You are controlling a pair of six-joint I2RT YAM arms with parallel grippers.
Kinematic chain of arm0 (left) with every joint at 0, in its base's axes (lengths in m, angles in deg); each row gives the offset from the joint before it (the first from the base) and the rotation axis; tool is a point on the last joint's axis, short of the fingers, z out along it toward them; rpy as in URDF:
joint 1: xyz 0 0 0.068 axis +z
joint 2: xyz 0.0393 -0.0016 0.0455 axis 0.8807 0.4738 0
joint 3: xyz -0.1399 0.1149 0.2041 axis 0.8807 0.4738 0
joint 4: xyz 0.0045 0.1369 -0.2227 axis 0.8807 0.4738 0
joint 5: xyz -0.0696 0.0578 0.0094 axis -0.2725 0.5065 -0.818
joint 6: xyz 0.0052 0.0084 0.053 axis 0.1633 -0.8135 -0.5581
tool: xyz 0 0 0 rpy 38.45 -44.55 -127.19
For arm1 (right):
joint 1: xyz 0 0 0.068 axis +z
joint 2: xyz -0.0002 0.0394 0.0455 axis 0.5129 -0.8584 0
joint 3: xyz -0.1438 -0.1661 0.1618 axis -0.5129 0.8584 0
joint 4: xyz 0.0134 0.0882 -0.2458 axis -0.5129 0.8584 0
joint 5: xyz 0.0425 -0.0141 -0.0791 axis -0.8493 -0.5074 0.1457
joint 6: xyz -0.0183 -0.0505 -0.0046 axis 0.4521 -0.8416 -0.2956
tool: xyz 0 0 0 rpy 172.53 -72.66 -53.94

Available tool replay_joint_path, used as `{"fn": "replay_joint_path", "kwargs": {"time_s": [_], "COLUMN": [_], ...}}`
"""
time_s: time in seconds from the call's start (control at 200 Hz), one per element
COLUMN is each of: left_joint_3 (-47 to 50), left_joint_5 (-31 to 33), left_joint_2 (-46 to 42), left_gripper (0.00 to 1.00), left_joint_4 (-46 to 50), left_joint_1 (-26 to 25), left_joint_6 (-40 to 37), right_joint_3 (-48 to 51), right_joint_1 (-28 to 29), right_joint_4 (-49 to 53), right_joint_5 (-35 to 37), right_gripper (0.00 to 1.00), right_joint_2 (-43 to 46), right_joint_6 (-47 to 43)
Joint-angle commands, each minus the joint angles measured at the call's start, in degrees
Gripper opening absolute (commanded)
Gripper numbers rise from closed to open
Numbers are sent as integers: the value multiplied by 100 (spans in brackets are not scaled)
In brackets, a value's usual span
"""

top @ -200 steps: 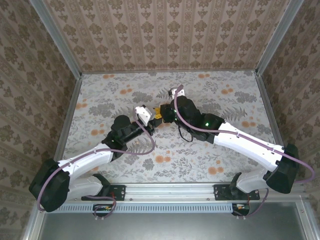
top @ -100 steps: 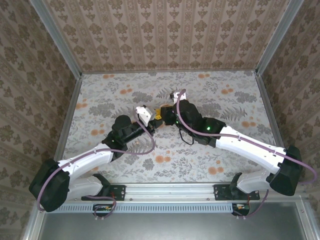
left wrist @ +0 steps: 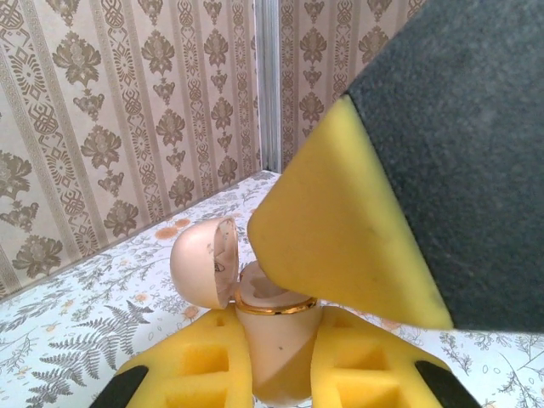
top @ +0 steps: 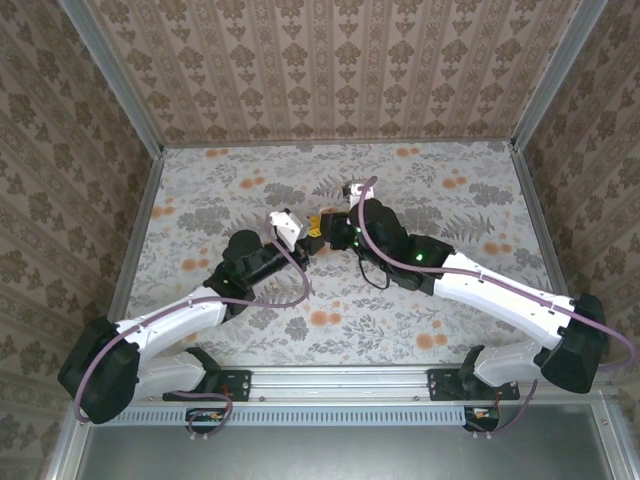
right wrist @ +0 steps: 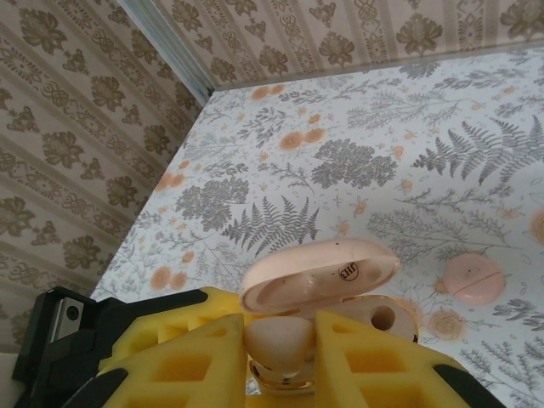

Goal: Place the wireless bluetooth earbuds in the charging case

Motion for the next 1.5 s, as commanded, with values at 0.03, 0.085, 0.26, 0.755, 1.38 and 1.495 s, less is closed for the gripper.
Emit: {"fn": "replay_joint_path", "kwargs": {"time_s": [0.03, 0.085, 0.26, 0.755, 1.38, 1.495], "left_joint_3": [-241, -240, -213, -213, -283, -276], "left_joint_5": [66, 51, 30, 23, -64, -59], "left_joint_2": [-73, -73, -82, -84, 12, 14], "left_gripper": [0, 0, 0, 0, 0, 0], "left_joint_4": [-839, -842, -860, -855, -807, -807], "left_joint_1": [18, 18, 18, 18, 18, 20], "left_joint_6": [128, 129, 131, 106, 88, 91], "right_joint_3": [-79, -73, -112, -574, -930, -956], "right_joint_1": [-102, -184, -358, -140, -90, -93], "right_joint_4": [532, 512, 514, 1125, 1249, 1248], "right_joint_5": [-1032, -1210, -1571, -898, -416, -418], "right_gripper": [23, 23, 23, 19, 18, 19], "right_joint_2": [13, 8, -1, -164, -262, -265], "right_joint_6": [420, 539, 732, -412, -966, -995]}}
